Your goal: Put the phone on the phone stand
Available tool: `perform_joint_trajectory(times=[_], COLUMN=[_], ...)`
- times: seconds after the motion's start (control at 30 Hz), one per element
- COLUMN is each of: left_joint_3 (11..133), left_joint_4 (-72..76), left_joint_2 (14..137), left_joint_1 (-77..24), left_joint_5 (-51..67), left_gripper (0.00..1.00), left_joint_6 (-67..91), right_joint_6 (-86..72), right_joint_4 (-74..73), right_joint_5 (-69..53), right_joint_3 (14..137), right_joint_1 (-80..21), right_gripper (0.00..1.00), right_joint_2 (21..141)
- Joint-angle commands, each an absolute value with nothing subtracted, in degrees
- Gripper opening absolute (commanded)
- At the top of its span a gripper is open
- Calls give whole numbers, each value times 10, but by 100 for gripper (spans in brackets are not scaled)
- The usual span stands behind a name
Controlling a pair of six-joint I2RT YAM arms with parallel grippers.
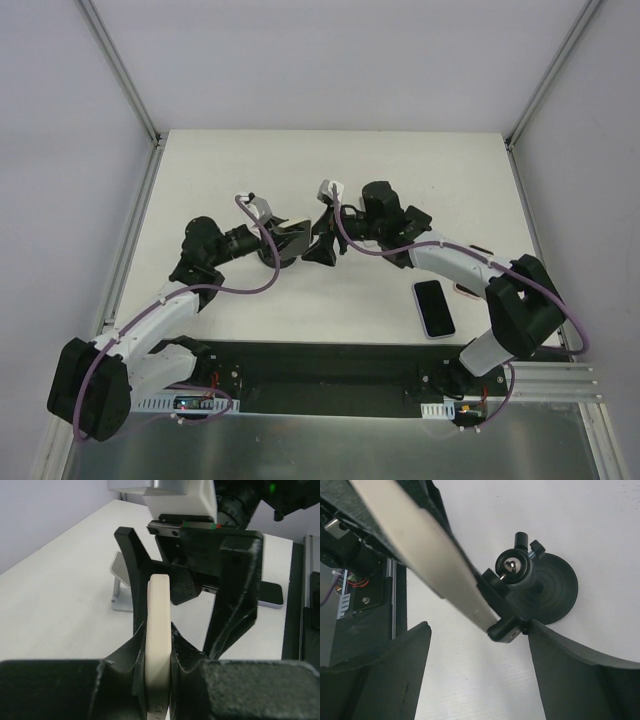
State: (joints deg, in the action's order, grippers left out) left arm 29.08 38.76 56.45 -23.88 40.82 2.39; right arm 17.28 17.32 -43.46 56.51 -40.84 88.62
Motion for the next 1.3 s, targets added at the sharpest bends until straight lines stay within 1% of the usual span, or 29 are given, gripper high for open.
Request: perform_joint_trajectory(times=[0.0,0.07,0.2,0.23,0.27,0.3,0.33,0.37,0.4,0.43,0.47,0.5,0.53,0.57,0.6,0.63,0.67,0.7,0.77,0.83,0.97,1.1,1.17,1.2,1.27], left_joint_3=[301,329,336,343,346,351,361,364,361,350,345,337,310,291,268,232,217,205,170,144,87,84,82,83,85], left_joint_4=[394,347,336,329,323,304,292,280,281,281,274,268,268,271,286,293,292,293,328,361,510,552,590,610,619], left_joint_2=[604,609,607,607,608,608,605,601,586,574,562,527,504,479,426,398,374,336,323,343,395,463,481,496,506], left_joint_1=[-243,-243,-242,-242,-242,-242,-242,-242,-242,-242,-241,-241,-241,-241,-241,-241,-241,-241,-240,-239,-236,-225,-221,-216,-215], left_joint_5=[538,555,553,549,541,508,493,471,426,394,369,350,291,254,225,180,161,149,145,163,192,234,258,267,285], left_gripper=[0,0,0,0,0,1,9,19,46,59,70,82,85,87,89,90,91,91,91,88,91,90,84,70,60], left_joint_6=[42,23,17,18,22,38,43,51,75,88,98,111,119,133,152,156,162,172,195,231,267,272,279,284,286], right_joint_6=[211,211,215,214,215,214,207,203,200,194,192,187,182,174,171,168,157,155,152,152,172,180,178,178,181], right_joint_4=[177,178,188,192,192,196,208,214,217,218,218,218,220,220,220,221,220,217,200,174,117,100,100,100,100], right_joint_5=[-475,-476,-433,-434,-440,-446,-453,-457,-461,-469,-476,-482,-486,-495,-504,-515,-523,-531,-541,-541,-559,-582,-584,-584,-579], right_joint_3=[606,612,610,611,615,615,614,613,613,616,619,627,631,635,644,649,654,659,668,680,697,704,707,708,707], right_joint_1=[-414,-416,-416,-415,-416,-415,-416,-416,-415,-416,-416,-416,-416,-416,-416,-415,-416,-414,-410,-405,-396,-390,-389,-389,-389], right_gripper=[77,76,75,64,57,50,40,35,30,22,17,7,0,0,0,0,0,0,0,0,1,0,1,0,1], right_joint_2=[905,911,905,905,906,907,906,906,908,911,912,915,922,925,928,932,933,935,932,926,919,925,929,932,934])
